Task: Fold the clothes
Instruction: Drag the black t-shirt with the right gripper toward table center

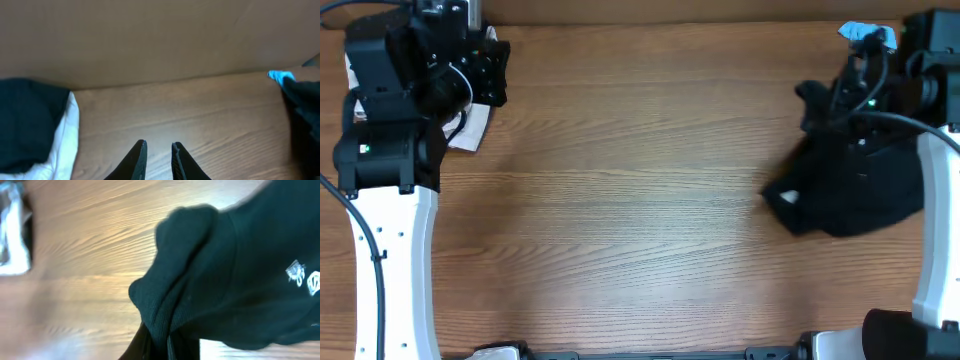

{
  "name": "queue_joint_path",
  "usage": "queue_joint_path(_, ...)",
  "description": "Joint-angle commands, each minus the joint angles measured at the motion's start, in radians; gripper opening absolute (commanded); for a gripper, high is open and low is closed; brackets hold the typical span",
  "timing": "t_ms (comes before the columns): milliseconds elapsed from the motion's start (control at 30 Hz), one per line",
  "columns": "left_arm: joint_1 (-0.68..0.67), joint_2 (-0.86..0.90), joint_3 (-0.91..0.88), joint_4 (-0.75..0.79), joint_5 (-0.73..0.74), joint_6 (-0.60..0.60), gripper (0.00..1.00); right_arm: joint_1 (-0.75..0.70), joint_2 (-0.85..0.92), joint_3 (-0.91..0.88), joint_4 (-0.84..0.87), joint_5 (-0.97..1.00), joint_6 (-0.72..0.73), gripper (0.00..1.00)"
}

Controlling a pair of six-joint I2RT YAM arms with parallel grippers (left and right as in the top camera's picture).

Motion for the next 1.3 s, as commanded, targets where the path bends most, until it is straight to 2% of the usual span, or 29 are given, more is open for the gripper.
queue_joint_path(0,0.022,-0.012,0.051,-0.01,-0.016,0.005,0.18,0.134,-0.026,0.138,-0.035,-0.044,-0.009,0.04)
queue_joint_path(200,0.066,-0.012,0.055,-0.024,-0.01,0.005,0.17,0.412,-0.026,0.36,-0.105,-0.043,0.059,0.04)
queue_joint_path(367,0.071,-0.014,0.055,-0.03,-0.01,0.005,0.17,0.5,-0.034,0.546,-0.199,-0.046,0.081,0.04)
queue_joint_path(667,0.071,-0.037,0.056,-0.025,-0.01,0.025,0.18,0.51,-0.19,0.712,-0.197,-0.06,0.108,0.04)
queue_joint_path(900,0.071,-0.042,0.056,-0.029,0.034,0.024,0.18,0.51,-0.263,0.722,-0.198,-0.006,0.107,0.04)
queue_joint_path(1033,0.064,-0.041,0.056,-0.037,0.121,0.025,0.17,0.51,-0.264,0.719,-0.198,0.057,0.103,0.04)
queue_joint_path(1133,0.029,-0.032,0.055,-0.069,0.185,0.048,0.17,0.51,-0.264,0.702,-0.198,0.105,0.095,0.04)
queue_joint_path(1267,-0.092,0.003,0.053,-0.166,0.206,0.142,0.21,0.51,-0.264,0.684,-0.198,0.191,0.096,0.04)
